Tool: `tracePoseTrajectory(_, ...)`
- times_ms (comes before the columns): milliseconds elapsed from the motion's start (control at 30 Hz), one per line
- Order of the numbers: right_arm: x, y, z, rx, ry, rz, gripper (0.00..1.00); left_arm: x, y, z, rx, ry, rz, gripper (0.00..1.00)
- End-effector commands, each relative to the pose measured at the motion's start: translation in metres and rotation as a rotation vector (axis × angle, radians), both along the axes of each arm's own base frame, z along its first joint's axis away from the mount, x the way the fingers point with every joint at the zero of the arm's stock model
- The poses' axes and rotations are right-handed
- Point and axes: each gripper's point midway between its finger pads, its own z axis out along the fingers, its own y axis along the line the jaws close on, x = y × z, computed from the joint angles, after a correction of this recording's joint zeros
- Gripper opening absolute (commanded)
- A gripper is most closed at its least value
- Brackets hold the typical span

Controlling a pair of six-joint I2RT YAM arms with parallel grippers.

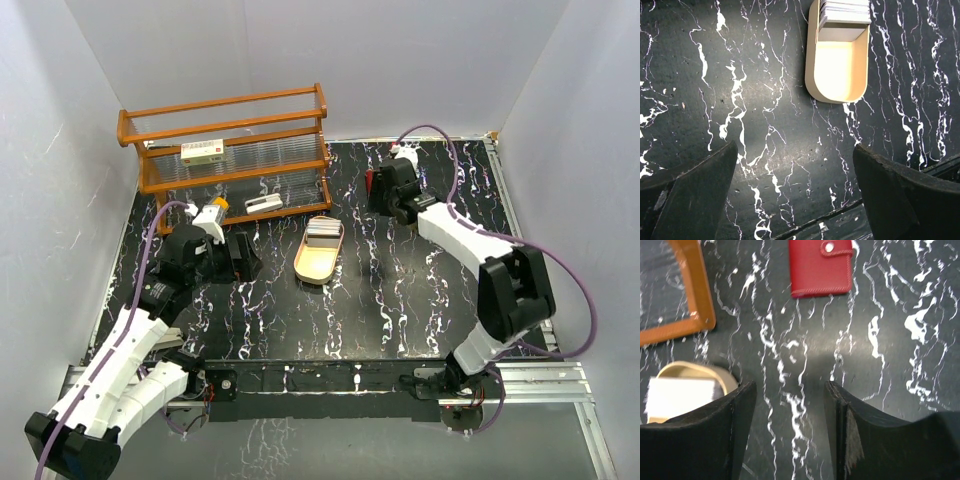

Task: Put the credit cards into the card holder
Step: Move the card holder to the center of the board.

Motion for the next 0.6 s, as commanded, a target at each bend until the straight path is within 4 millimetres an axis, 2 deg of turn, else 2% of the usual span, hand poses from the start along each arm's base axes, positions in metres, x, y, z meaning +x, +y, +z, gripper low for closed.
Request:
tracePoseTrajectory(0, 0.054, -0.006, 0.033, 0.051, -0.136, -0.03, 0.53, -0.003, 0.0, -0.008, 0.028, -0.001, -0.044, 0.98)
tracePoseTrajectory(100, 0.074, -0.015, 0.023, 0.052, -0.13, -0.048, 0.51, -0.004, -0.003, -0.012, 0.025, 0.002, -0.068, 0.99)
tracePoseTrajectory(267, 0.107, -0.031, -0.013, 0.095, -0.051, -0.068, 0.5, -0.004, -0.003, -0.013, 0.028, 0.01, -0.074, 0.98)
tracePoseTrajectory(333, 0.119, -0.034, -0.021, 0.104, -0.036, -0.07, 0.51, -0.004, -0.003, -0.013, 0.027, 0.004, -0.075, 0.98)
tracePoseTrajectory(567, 0.154, -0.045, -0.036, 0.011, -0.025, -0.056, 0.53, -0.005, -0.001, -0.011, 0.029, -0.01, -0.065, 0.99)
